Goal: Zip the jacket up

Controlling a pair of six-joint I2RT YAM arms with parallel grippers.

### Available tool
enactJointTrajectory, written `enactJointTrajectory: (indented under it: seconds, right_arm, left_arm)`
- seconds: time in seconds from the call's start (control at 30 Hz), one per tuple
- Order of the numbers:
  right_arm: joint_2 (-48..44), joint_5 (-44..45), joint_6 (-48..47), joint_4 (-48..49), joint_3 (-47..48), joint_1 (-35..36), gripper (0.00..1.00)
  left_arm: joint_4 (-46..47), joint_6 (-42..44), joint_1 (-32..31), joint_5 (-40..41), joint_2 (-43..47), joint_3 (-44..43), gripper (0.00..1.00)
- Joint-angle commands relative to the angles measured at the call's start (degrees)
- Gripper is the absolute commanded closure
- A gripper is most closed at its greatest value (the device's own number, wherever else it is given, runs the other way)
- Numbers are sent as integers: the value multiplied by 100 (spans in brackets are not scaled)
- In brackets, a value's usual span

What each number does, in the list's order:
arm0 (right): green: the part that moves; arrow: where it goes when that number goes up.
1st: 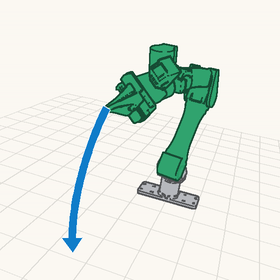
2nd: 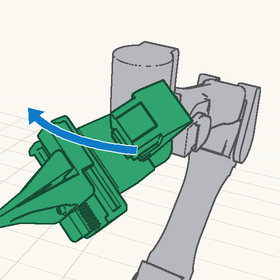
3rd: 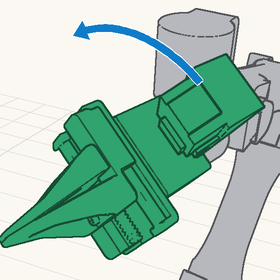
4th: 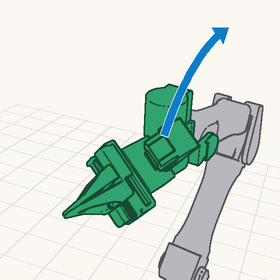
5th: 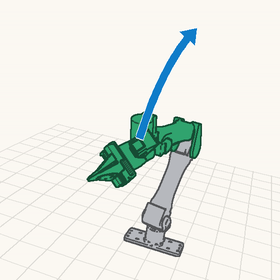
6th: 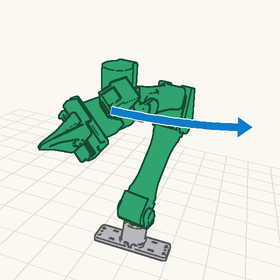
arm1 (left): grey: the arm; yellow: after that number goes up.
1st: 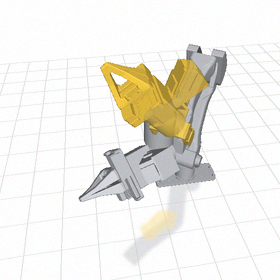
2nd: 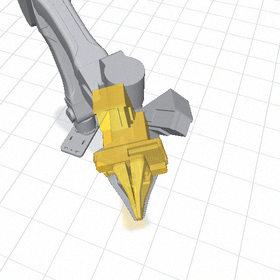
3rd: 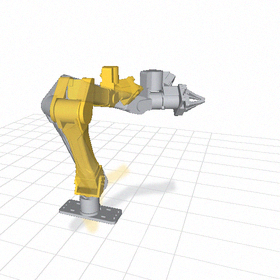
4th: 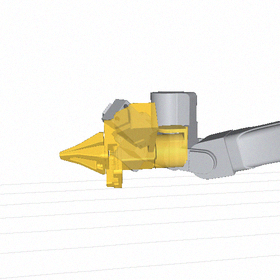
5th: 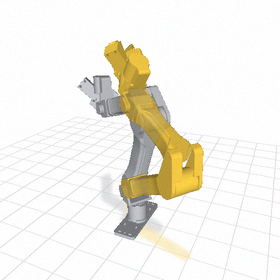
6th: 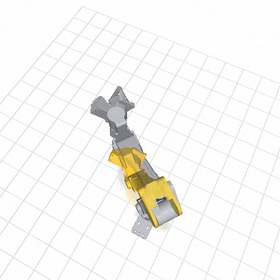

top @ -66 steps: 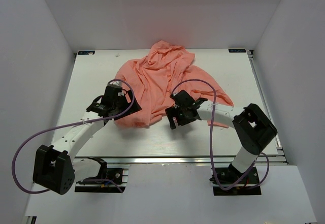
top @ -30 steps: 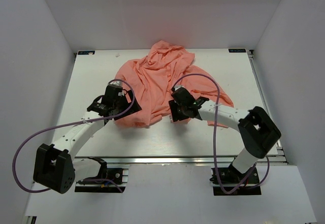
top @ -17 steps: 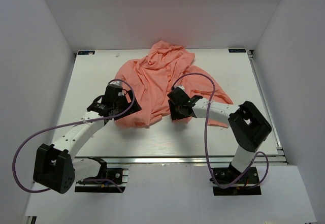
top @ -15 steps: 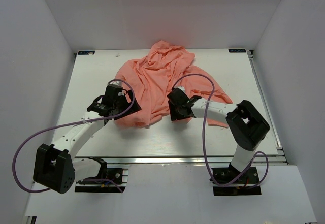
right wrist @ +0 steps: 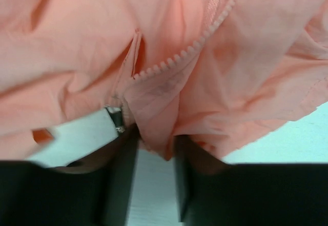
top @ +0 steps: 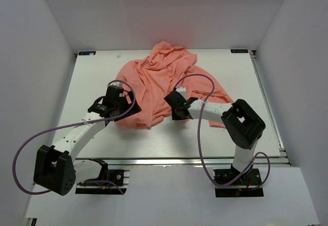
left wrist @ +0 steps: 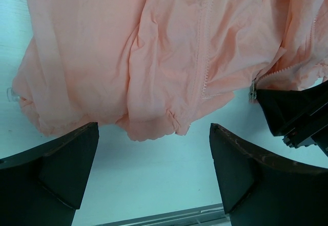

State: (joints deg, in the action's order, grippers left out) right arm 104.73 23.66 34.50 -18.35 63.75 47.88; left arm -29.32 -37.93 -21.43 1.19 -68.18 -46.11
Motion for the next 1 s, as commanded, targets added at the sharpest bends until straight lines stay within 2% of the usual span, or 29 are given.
enactJointTrajectory:
  seconds: [0.0,0.07,0.13,0.17,0.23,0.33,0.53,0.67,0.8,0.97]
  right_arm:
    - [442,341,373,-291,-73,11,66]
    - [487,385,496,-380,-99,11,77]
    - [391,359,427,-284,-152,11,82]
    - [321,298,356,-214,-178,11,89]
    - [5,218,181,66,-318,11,91]
    - [-575,-150,-355,689,-652,11,100]
    - [-1595,-1081,-1235,1158,-1215,-59,100]
    - [-1973,-1907,-1525,1334,-1435,-121,100]
    - [-2140,-1962,-1525,1211,-1470,-165,100]
    - [-2211,-1944,-1482,1237,-1549,-226,100]
  left_arm:
    - [-47,23,16,127,174,-126,2]
    - [-65,23,16,144,182,-135,2]
    - [-39,23,16,110,200,-162,2]
    - [-12,31,16,75,200,-170,2]
    - [-21,58,16,-48,174,-241,2]
    - [-48,128,16,-345,139,-303,2]
    - [-3,339,-89,-857,-28,-180,2]
    - [-275,409,-422,-446,-545,-336,2]
    - [-469,445,-941,80,-1012,-636,2]
    - [-443,524,-1047,127,-1469,-707,4]
